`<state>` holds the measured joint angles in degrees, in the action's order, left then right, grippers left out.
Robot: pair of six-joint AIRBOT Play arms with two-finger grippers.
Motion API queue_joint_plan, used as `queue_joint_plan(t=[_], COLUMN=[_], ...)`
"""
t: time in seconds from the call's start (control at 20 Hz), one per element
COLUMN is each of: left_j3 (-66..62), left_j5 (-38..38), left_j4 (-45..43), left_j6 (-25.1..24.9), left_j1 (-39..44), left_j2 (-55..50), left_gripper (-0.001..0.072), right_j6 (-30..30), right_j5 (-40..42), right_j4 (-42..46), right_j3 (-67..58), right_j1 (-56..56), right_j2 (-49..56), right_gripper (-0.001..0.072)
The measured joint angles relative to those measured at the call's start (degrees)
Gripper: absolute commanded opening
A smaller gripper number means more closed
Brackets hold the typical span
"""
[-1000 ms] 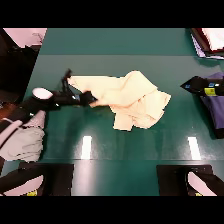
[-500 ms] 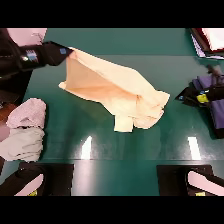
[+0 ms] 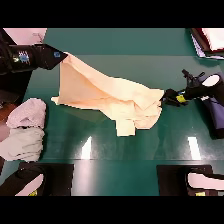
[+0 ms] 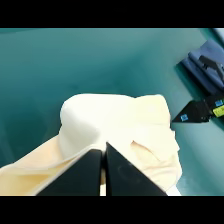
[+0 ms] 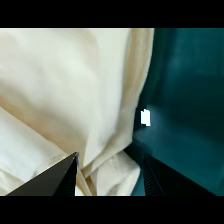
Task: Fold the shirts.
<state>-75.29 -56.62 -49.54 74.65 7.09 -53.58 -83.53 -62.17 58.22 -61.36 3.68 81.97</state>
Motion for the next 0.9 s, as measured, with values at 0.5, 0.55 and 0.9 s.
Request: queue_joint_plan(t=[0.5,0.55,0.9], left_j3=[-0.2,-0.7,-15.8], left_j5=[-0.9,-0.8,3.7], left_j4=[-1.0,-1.0,-1.2], left_j6=[0.5,0.5,0.5], left_j1=[0.0,-0.2,-5.5], left_j2=[0.0,0.0,0.1], left_gripper=[0.0026,0.0026,0.0026], right_j6=[0.1,0.2,0.4], right_j5=[4.2,4.1,5.1], right_j4=[-7.7,-8.2,-8.6], right_j3=[-0.1,-0.3,-15.7], right_j1=[1.7,1.1,-8.8], right_j2=[3.0,1.7,-13.8], right_gripper=[0.0020,0.0020,0.0020])
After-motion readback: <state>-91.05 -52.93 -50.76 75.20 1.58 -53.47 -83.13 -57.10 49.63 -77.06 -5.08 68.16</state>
